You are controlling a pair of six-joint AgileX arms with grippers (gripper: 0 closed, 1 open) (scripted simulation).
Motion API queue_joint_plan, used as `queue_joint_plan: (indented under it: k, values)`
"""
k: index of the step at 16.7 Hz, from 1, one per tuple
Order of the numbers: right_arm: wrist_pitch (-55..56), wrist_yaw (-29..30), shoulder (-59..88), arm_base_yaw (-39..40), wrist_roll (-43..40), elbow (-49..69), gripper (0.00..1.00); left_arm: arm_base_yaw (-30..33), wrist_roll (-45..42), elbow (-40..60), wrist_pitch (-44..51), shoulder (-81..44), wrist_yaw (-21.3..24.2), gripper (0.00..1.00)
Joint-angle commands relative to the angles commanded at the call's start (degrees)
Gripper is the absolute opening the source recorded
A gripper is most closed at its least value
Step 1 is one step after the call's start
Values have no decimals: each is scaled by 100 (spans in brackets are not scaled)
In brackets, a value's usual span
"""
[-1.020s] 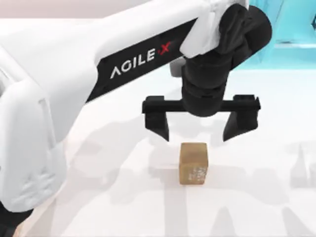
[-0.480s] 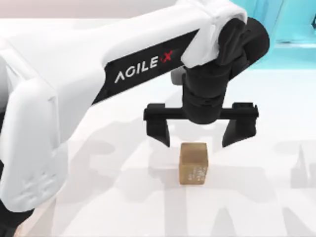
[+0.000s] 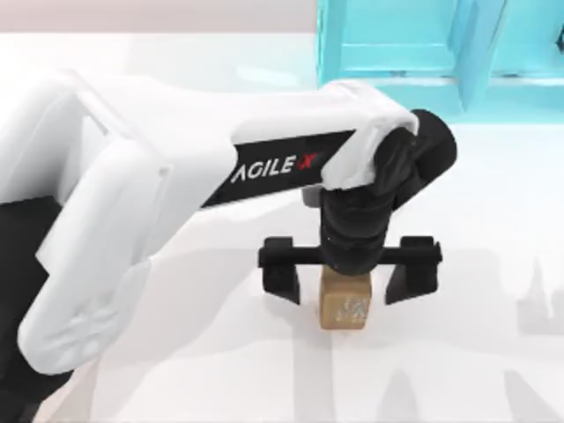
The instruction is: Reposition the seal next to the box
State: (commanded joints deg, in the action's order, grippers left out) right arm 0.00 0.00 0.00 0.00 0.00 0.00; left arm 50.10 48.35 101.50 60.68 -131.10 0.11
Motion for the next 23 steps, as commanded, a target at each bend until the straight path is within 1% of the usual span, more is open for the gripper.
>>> queue_joint_plan:
  k: [3,16,17,23]
  values:
    - [0,0,0,0,0,0,100,0,0,-1,-1,0,0,100]
    - [0,0,0,0,0,0,100,0,0,-1,-1,0,0,2]
    - [0,0,0,0,0,0,100,0,0,-1,-1,0,0,0]
    - [0,0,0,0,0,0,100,0,0,-1,-1,0,0,0]
